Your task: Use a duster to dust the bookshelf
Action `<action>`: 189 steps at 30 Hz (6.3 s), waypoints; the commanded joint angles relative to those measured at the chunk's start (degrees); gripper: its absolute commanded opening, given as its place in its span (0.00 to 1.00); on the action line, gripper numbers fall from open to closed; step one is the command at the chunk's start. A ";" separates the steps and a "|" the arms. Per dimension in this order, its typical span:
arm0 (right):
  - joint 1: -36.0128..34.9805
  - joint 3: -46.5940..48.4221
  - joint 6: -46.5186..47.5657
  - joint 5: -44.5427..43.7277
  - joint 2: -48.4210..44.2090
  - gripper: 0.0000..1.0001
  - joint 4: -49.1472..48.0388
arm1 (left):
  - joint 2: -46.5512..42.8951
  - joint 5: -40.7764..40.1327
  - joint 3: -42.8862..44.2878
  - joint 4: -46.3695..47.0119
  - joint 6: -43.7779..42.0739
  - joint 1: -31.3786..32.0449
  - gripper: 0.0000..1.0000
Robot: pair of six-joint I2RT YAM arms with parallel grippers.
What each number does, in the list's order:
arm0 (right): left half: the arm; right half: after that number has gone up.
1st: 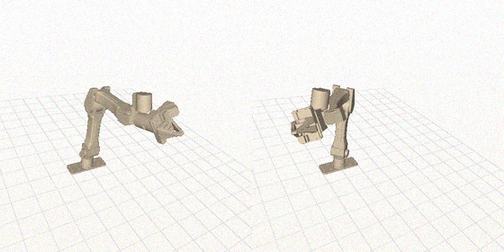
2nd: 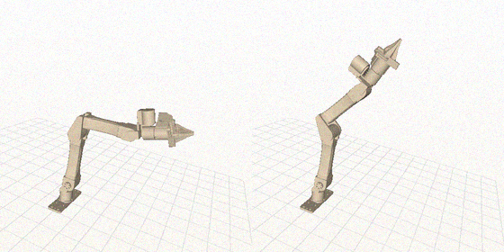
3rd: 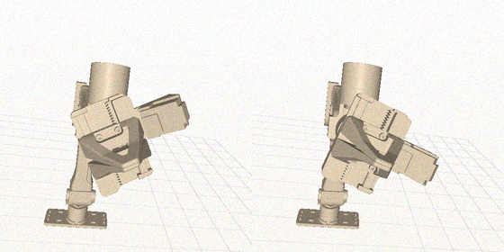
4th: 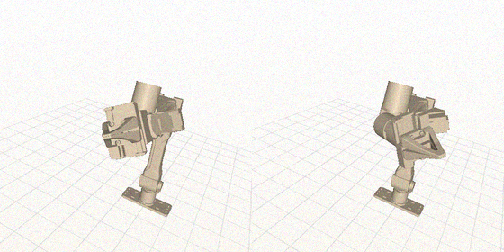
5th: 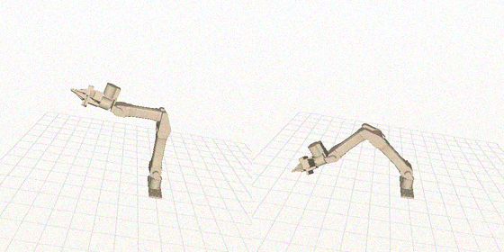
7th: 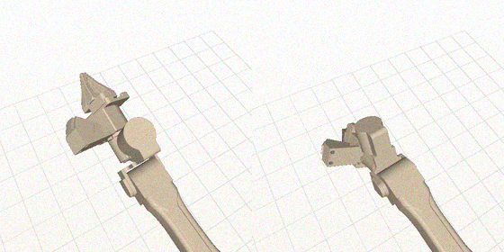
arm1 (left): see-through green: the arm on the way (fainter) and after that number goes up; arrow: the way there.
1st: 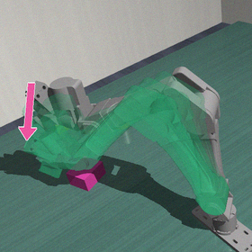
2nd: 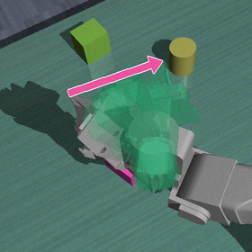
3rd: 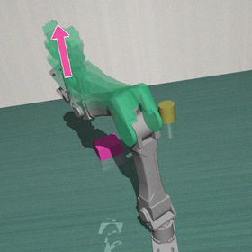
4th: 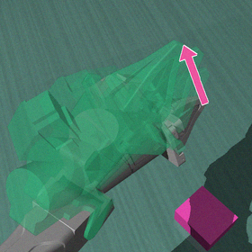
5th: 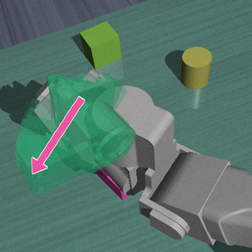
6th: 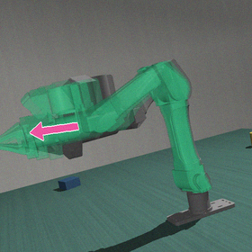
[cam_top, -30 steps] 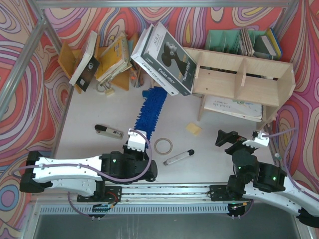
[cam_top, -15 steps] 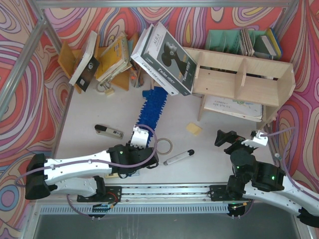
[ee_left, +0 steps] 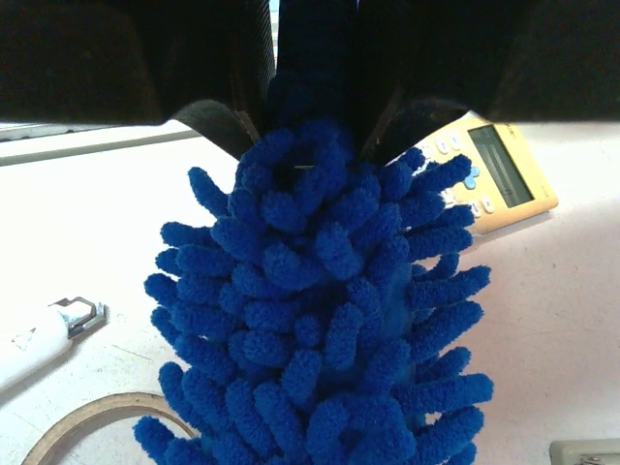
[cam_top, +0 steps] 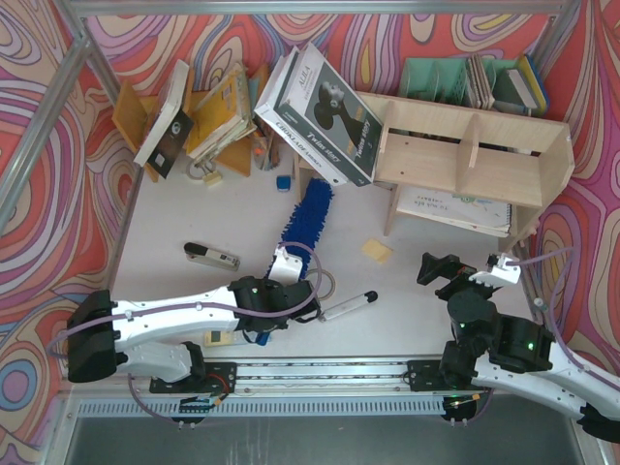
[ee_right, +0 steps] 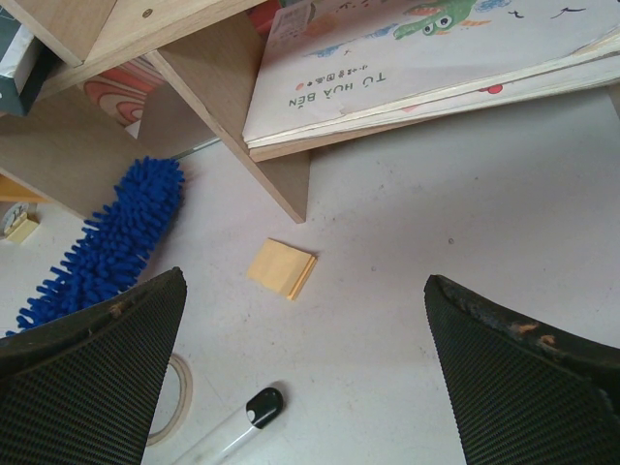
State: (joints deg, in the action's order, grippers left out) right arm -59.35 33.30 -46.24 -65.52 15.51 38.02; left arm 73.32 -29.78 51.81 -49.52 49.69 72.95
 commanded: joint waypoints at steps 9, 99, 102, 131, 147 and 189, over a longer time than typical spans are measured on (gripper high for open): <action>-0.33 -0.07 0.58 -0.82 0.12 0.99 -0.45 | -10.34 -5.27 1.32 2.57 -2.14 -0.79 0.00; -0.33 -0.47 0.23 -0.92 -0.48 0.99 -0.47 | 5.45 -5.34 15.76 28.14 -10.49 10.08 0.00; -0.33 -0.49 0.18 -0.93 -0.69 0.99 -0.34 | 5.06 -7.65 15.48 25.82 -8.96 10.15 0.00; -0.35 -0.35 -0.25 -0.93 -0.68 0.99 -0.07 | 9.74 -10.91 18.46 19.83 -5.12 9.93 0.00; -0.33 -0.34 -0.08 -1.19 -0.04 0.99 -0.23 | 18.64 1.24 18.96 18.16 -2.21 10.00 0.00; -0.33 -0.46 -0.25 -1.13 -0.48 0.99 -0.11 | 26.00 -1.66 24.41 8.72 -1.70 10.64 0.00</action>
State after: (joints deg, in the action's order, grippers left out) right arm -59.35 33.26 -46.30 -65.54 15.38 38.02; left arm 102.06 -32.14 75.96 -40.12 50.06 82.56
